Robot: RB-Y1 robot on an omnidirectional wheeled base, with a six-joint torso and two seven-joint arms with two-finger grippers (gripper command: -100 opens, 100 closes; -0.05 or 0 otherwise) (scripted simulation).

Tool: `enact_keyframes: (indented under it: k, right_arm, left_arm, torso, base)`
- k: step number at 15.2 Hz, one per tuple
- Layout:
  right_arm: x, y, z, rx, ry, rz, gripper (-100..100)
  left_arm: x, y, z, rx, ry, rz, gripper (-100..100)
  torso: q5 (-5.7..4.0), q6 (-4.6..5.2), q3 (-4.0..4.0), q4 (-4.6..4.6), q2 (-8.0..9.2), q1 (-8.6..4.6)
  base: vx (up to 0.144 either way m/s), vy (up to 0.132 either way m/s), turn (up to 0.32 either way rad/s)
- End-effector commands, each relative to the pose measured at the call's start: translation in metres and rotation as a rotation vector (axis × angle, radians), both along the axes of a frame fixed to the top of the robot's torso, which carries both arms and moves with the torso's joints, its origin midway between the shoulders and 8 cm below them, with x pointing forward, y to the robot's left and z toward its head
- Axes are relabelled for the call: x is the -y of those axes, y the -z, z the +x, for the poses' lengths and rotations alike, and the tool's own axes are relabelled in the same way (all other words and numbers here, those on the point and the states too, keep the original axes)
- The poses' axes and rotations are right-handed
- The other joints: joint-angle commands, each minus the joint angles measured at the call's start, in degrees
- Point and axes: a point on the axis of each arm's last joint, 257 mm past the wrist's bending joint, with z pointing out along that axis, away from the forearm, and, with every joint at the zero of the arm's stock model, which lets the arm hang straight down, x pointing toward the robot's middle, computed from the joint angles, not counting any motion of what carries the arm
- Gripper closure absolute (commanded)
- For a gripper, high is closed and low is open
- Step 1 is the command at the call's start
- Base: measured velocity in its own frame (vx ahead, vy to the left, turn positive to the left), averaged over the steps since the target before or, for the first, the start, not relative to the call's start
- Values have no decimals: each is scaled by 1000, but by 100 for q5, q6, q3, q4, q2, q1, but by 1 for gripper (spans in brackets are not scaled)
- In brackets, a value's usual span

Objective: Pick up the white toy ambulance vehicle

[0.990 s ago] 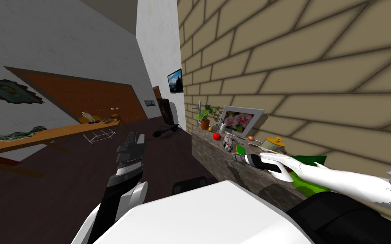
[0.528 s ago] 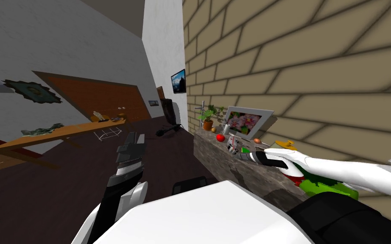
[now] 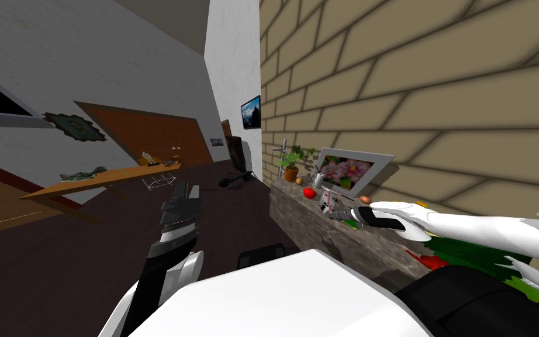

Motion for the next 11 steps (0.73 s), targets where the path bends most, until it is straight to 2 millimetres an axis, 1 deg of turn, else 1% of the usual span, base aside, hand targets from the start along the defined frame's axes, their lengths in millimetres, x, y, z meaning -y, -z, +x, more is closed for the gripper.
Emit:
enact_keyframes:
  k: [1,2,3,4,8,9,10,11]
  right_arm:
    - [2,9,-5,0,9,1,-100]
    - [3,13,-7,0,14,2,-100]
    - [1,8,-4,0,8,2,-100]
    - [1,9,-5,0,9,1,100]
    - [2,9,-5,-1,9,0,100]
    - [0,0,0,0,0,-1,100]
    - [-2,-5,3,-1,-4,-1,100]
    - [-1,0,-1,-2,1,-1,100]
  left_arm:
    - [0,0,0,0,0,0,0]
    - [0,0,0,0,0,0,0]
    - [0,0,0,0,0,0,0]
    - [0,0,0,0,0,0,0]
    - [0,0,0,0,0,0,0]
    - [0,0,0,0,0,0,0]
    - [0,0,0,0,0,0,0]
    - [0,0,0,0,0,0,0]
  torso:
    - [0,0,0,0,0,0]
    - [-1,0,-1,0,-1,-3]
    - [-1,0,-2,-1,-3,-6]
    - [-1,1,0,0,0,-6]
    - [-2,-1,5,3,8,-6]
    - [-1,-1,6,3,9,-6]
    - [4,3,10,6,15,-5]
    - [9,6,17,10,26,-1]
  base:
    - [36,-1,67]
    - [43,-9,64]
    - [27,-8,25]
    - [9,-3,2]
    - [0,0,0]
    - [-20,1,-76]
    - [-48,0,-115]
    - [-32,0,-42]
